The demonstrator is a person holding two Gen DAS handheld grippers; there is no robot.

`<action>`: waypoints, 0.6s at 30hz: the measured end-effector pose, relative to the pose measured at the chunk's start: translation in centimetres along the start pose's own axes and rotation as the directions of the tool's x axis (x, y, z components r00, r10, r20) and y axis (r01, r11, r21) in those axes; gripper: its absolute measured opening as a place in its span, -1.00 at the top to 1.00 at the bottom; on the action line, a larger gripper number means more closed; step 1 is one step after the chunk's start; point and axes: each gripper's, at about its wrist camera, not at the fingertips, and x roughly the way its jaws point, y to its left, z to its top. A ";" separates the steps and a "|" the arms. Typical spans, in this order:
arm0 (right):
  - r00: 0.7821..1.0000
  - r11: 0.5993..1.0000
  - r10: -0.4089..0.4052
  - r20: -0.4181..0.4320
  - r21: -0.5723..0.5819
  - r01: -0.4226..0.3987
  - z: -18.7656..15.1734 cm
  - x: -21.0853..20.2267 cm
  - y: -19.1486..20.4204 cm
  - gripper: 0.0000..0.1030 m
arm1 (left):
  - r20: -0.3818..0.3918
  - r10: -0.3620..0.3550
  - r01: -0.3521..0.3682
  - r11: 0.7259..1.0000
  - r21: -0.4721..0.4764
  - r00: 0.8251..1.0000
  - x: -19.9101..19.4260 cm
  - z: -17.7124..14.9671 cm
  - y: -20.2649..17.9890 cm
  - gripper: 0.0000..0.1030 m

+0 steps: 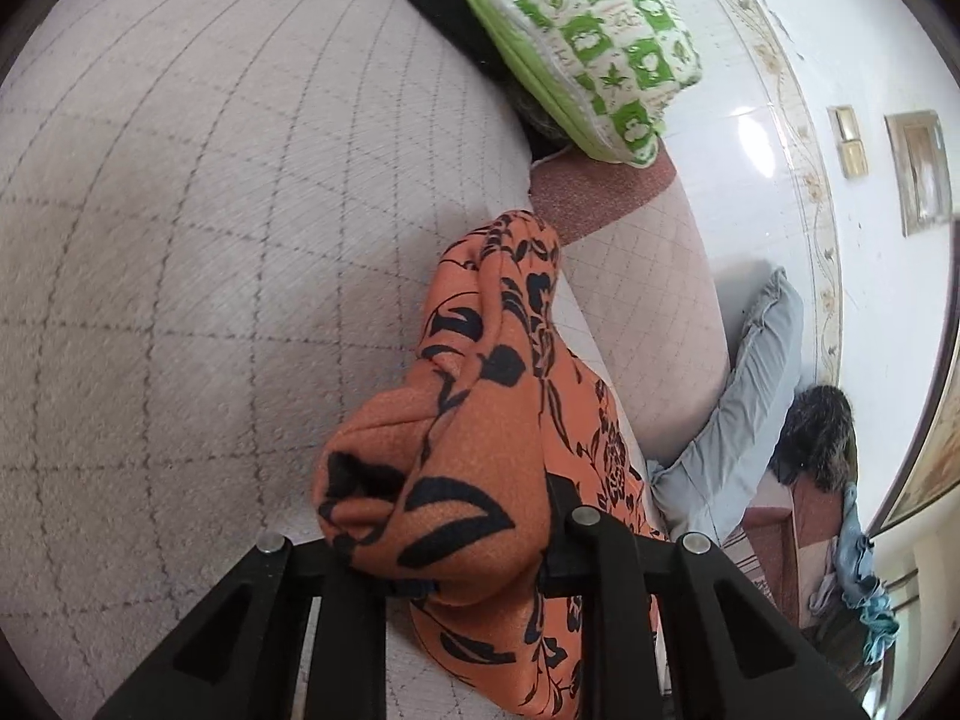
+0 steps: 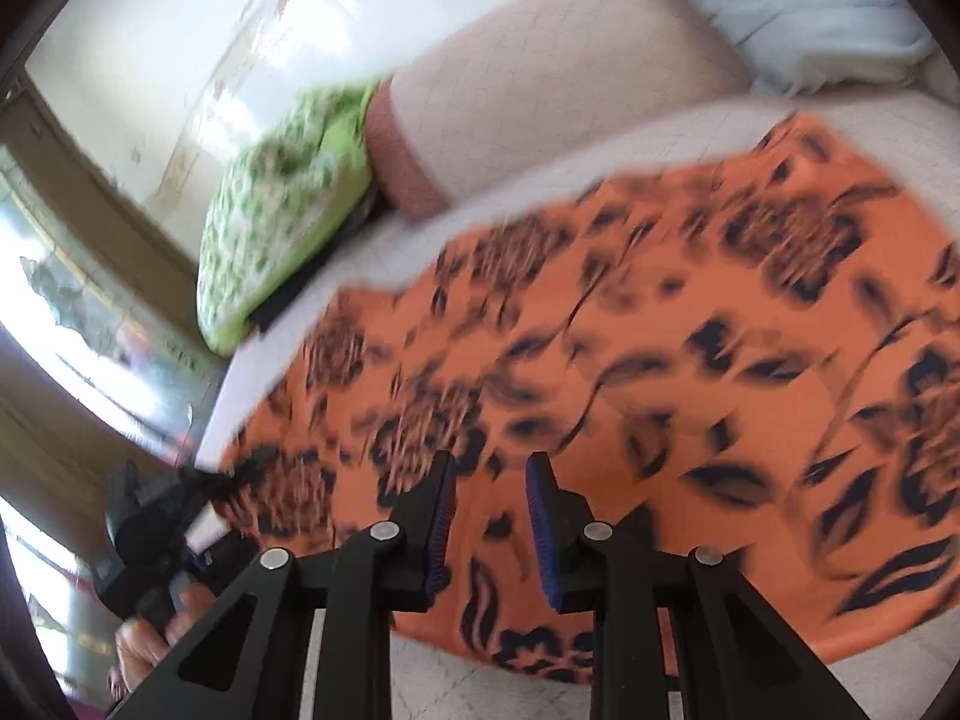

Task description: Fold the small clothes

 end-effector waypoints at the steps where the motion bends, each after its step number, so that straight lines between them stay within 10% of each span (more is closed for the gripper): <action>1: 1.000 0.999 -0.027 0.010 -0.026 0.027 -0.3 0.3 0.2 0.51 | -0.001 -0.004 0.004 1.000 0.013 1.000 0.0 0.1 -0.2 0.57; 18: 0.992 0.970 0.102 0.072 0.212 -0.115 1.2 -5.5 -6.7 0.59 | 0.025 0.016 -0.027 0.869 0.493 1.000 -2.1 -5.6 -14.9 0.59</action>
